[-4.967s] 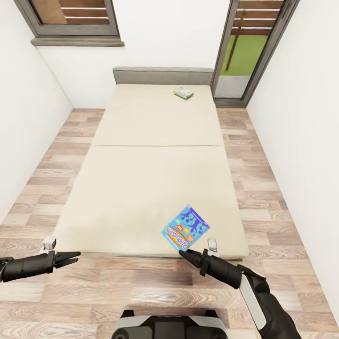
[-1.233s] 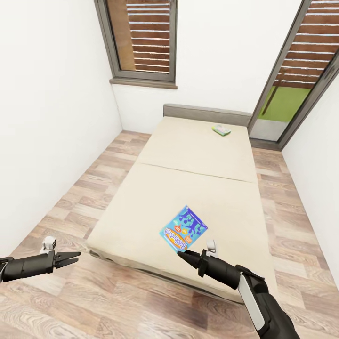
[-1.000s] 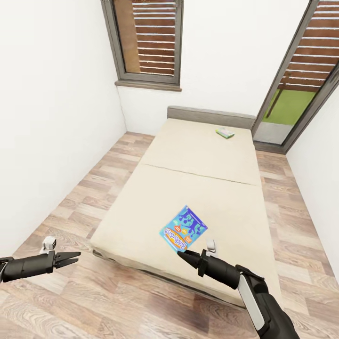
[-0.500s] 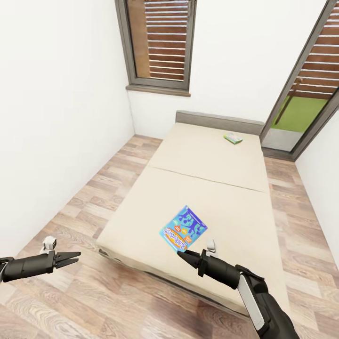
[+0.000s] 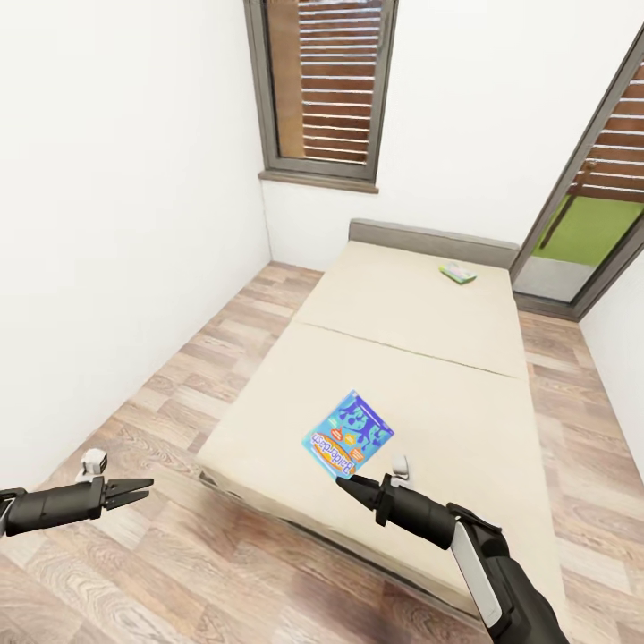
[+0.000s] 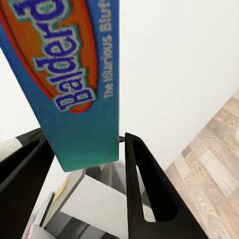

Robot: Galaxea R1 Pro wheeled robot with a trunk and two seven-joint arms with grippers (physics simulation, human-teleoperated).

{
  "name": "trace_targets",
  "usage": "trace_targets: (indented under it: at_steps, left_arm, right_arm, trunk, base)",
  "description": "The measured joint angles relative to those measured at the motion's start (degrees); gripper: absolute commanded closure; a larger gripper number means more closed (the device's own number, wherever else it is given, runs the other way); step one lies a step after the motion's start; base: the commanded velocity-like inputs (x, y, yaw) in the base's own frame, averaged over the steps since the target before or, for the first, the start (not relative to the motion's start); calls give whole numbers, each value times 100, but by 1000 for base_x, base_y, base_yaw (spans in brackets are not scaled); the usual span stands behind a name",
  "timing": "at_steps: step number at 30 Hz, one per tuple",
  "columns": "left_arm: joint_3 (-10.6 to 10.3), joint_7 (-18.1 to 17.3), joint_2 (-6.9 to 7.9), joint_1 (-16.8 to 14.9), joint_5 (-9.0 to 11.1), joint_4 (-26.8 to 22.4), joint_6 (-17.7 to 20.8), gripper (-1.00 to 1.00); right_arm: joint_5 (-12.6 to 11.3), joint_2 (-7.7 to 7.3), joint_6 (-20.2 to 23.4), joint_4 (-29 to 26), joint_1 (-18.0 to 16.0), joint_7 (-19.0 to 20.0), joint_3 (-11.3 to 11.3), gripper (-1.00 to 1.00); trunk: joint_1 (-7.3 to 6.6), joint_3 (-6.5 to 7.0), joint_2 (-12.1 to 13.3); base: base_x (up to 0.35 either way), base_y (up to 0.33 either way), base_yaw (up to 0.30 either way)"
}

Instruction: Put all the toys in the child's room - the three board games (two on the bed and one on the table), the two jigsaw puzzles on the table, and the tennis ball on the table - inside the toy box on the table in the child's room.

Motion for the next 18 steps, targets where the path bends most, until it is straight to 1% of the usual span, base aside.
trace_targets:
  at_steps: [18]
  left_arm:
    - [0, 0, 0, 0, -1, 0, 0, -100]
  right_arm:
    - [0, 1, 0, 0, 0, -5, 0, 100]
  trunk:
    - [0, 172, 1]
  base:
    - [0, 0, 127]
